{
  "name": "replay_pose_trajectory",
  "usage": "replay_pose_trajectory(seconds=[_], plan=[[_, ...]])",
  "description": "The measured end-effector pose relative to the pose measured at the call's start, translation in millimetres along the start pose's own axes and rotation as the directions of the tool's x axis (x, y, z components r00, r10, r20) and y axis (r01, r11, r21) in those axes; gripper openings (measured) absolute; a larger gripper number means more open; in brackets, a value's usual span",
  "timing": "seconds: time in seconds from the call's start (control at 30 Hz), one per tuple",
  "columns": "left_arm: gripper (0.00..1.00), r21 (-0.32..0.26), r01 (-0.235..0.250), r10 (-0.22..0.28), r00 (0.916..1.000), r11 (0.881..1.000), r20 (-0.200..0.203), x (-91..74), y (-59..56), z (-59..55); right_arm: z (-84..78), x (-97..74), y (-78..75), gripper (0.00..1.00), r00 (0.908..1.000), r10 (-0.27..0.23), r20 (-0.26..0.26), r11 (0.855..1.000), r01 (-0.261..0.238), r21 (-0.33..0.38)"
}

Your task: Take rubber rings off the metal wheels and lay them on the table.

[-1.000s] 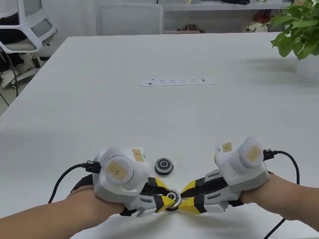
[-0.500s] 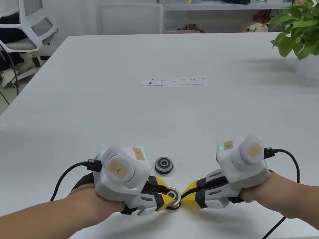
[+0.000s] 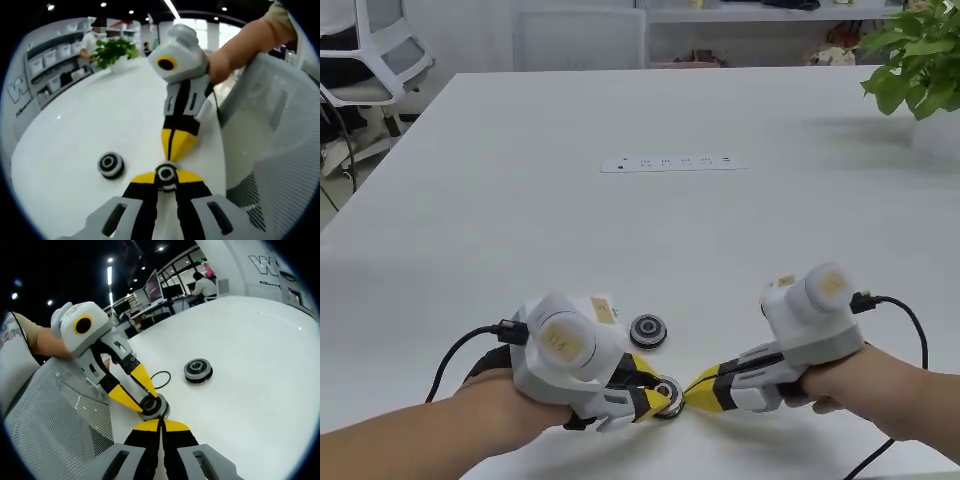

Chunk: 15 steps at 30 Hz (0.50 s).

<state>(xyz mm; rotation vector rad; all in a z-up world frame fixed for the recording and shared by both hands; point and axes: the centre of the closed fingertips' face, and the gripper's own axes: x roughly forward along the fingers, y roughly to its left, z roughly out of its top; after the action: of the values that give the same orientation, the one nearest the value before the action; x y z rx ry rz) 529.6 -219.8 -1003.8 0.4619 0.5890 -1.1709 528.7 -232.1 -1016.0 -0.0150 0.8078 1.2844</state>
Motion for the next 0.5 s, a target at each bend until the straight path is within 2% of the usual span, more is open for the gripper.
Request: replay_pose_trajectory(seconds=[0.1, 0.23, 0.27, 0.3, 0.43, 0.5], plan=[[0.13, -0.008, -0.002, 0.002, 1.0000, 1.000, -0.007, 0.0, -0.7, -0.1, 9.1, -3.3, -3.2, 0.00, 0.9985, -0.002, 0.054, 0.998, -0.002, 0.062], [0.13, -0.007, -0.002, 0.002, 1.0000, 1.000, -0.010, 0.1, -1.5, 0.0, 8.7, -2.6, -0.6, 0.00, 0.9982, 0.004, 0.060, 0.997, -0.009, 0.075], [0.13, -0.014, -0.003, 0.003, 0.9999, 1.000, -0.010, 0.1, -1.3, 0.1, 12.2, -2.6, 1.4, 0.00, 0.9968, 0.013, 0.079, 0.995, -0.021, 0.102], [0.13, -0.043, -0.006, 0.005, 0.9999, 0.999, -0.013, -0.1, -1.2, -0.2, 9.9, -2.5, 0.5, 0.00, 0.9980, 0.008, 0.063, 0.996, -0.013, 0.086], [0.13, -0.036, -0.009, 0.008, 0.9999, 0.999, -0.012, 0.2, -1.2, -0.3, 11.5, -3.1, 2.7, 0.00, 0.9961, 0.026, 0.085, 0.993, -0.035, 0.109], [0.12, -0.027, -0.011, 0.011, 0.9998, 1.000, -0.014, 0.4, -1.0, -0.4, 11.4, -2.6, 2.3, 0.00, 0.9967, 0.020, 0.079, 0.994, -0.028, 0.105]])
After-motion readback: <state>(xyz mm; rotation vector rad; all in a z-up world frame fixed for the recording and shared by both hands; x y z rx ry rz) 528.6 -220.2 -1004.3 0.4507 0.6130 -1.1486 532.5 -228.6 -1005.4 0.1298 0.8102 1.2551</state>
